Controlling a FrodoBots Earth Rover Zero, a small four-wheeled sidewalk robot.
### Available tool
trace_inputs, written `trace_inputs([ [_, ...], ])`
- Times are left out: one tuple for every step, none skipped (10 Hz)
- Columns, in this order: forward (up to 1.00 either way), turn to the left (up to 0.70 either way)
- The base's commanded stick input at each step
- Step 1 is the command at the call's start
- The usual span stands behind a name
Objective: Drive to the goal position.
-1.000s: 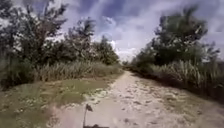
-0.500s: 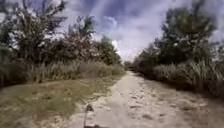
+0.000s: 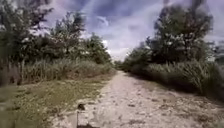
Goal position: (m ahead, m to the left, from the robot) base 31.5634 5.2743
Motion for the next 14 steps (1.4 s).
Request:
trace_inputs([
  [1.00,0.00],
  [1.00,0.00],
  [1.00,0.00],
  [1.00,0.00],
  [1.00,0.00],
  [1.00,0.00],
  [1.00,0.00],
  [1.00,0.00],
  [1.00,0.00],
  [1.00,0.00],
  [1.00,-0.24],
  [1.00,-0.40],
  [1.00,-0.40],
  [1.00,-0.40],
])
